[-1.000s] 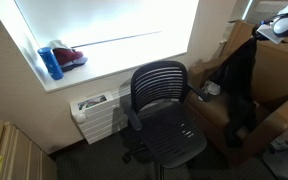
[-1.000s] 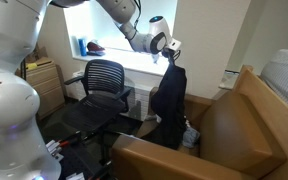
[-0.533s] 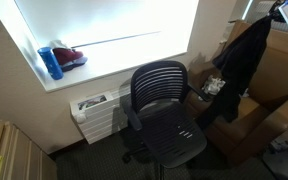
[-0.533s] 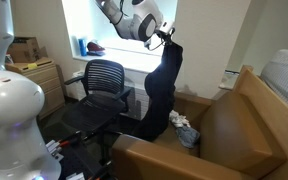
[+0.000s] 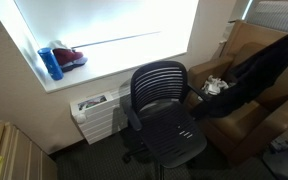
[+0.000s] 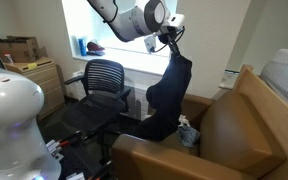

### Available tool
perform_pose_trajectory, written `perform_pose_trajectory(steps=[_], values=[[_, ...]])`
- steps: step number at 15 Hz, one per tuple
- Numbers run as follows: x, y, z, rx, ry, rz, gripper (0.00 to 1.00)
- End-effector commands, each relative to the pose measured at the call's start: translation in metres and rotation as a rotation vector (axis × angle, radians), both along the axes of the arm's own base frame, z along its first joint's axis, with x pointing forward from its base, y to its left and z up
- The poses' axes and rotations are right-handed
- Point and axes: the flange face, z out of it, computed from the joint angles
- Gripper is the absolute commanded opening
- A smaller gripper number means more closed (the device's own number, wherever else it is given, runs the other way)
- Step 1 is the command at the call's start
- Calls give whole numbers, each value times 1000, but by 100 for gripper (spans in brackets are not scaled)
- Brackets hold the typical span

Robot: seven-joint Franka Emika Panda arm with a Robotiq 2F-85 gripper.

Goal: Take the black jumper off the sofa and put it on the back of the black chair

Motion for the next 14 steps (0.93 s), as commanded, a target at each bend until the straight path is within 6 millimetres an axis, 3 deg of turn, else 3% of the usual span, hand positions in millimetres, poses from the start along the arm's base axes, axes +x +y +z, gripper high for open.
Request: perform_pose_trajectory(steps=[1, 5, 10, 12, 14], values=[[-32, 21, 23, -96, 61, -58, 2], [-34, 123, 60, -142, 22, 4, 2], [-48, 282, 87, -144, -22, 203, 2], [-53, 331, 91, -133, -11, 268, 2], [-58, 361, 99, -107, -16, 310, 2]])
